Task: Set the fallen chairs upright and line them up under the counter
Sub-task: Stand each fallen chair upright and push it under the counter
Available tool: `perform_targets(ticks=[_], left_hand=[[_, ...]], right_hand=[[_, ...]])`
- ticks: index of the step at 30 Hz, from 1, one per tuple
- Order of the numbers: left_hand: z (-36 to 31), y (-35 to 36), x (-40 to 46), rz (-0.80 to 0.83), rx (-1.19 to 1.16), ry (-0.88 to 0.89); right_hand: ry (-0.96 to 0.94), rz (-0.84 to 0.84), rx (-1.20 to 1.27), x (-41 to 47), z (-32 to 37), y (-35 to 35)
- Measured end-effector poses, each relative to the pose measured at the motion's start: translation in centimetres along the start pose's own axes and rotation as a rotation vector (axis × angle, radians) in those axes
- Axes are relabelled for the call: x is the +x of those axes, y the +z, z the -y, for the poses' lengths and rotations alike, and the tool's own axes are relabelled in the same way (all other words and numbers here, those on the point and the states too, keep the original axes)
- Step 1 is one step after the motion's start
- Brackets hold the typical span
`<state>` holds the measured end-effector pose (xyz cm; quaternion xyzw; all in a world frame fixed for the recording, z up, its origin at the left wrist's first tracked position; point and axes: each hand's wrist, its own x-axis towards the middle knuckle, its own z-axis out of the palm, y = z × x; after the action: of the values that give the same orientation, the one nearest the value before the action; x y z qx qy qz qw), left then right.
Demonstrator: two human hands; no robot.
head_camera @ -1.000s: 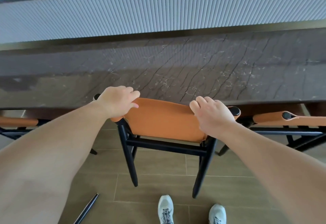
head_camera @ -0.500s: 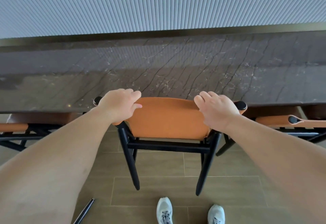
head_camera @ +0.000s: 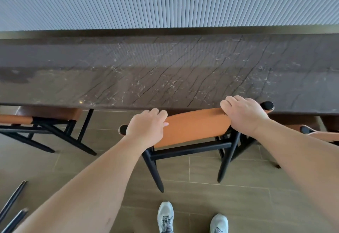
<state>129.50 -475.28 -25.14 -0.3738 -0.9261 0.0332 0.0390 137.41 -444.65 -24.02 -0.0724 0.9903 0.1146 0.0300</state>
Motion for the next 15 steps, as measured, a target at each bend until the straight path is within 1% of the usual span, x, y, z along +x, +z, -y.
perform_targets(ticks=[5, 10, 15], left_hand=[[-0.6, -0.4, -1.1, -0.017, 0.024, 0.021], [-1.0, -0.7, -1.4, -0.015, 0.035, 0.053], [-1.1, -1.2, -1.2, -0.033, 0.039, 0.167]], right_hand=[[-0.021, 0.023, -0.023, -1.5, 0.3, 0.7], [-0.061, 0.004, -0.008, -2.8, 0.5, 1.0], [-0.084, 0.028, -0.01, -4.3, 0.7, 1.6]])
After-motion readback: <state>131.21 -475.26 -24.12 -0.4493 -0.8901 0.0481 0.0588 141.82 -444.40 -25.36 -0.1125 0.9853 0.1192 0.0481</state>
